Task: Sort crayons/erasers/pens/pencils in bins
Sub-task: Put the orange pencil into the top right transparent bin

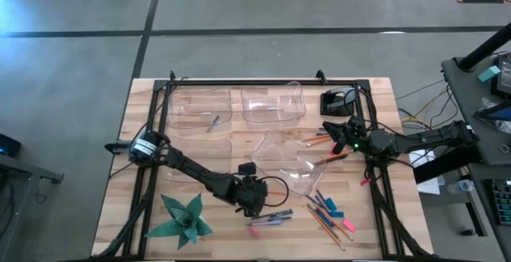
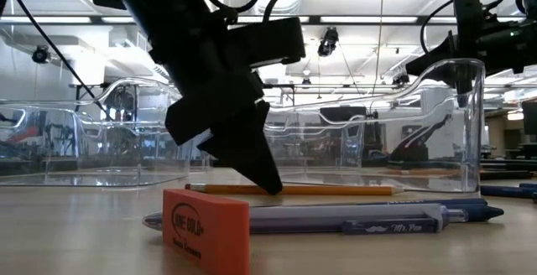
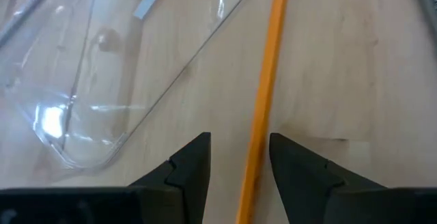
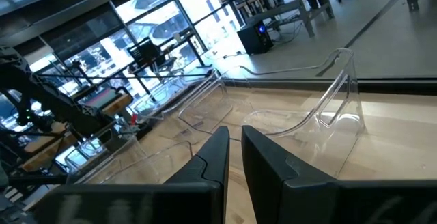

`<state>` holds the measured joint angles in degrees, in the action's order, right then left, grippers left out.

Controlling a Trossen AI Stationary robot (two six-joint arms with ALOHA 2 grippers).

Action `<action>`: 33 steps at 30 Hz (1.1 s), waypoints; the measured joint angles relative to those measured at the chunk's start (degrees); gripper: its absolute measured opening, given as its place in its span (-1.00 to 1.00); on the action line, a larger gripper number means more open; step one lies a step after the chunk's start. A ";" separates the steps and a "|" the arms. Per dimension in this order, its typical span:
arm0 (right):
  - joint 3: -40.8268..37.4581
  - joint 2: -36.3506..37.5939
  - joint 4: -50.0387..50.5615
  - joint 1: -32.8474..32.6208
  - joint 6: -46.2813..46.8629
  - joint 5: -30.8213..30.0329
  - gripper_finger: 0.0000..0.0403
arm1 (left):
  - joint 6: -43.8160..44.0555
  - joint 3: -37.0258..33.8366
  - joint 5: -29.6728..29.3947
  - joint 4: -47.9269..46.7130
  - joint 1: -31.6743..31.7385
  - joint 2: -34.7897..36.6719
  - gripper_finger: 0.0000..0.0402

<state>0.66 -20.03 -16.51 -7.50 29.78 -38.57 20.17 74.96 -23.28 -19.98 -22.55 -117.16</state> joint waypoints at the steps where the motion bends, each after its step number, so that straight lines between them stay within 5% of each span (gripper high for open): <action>1: 0.01 -0.02 0.00 -0.01 0.02 -0.02 -0.83 | 0.06 0.02 0.40 0.06 0.15 0.00 -0.32; 10: 0.00 0.00 -0.01 0.01 0.00 -0.01 -0.83 | 1.36 0.15 11.56 0.76 1.97 -1.29 -0.32; 28: 0.01 0.00 0.00 0.01 0.01 -0.02 -0.83 | 3.46 1.88 12.47 0.26 -2.64 -1.16 -0.32; 33: -0.01 0.00 0.00 0.01 0.00 -0.02 -0.83 | 3.67 1.61 11.88 0.48 -2.65 -1.16 -0.49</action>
<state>0.64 -20.03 -16.51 -7.49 29.78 -38.59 23.83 76.57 -11.41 -19.51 -25.20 -118.32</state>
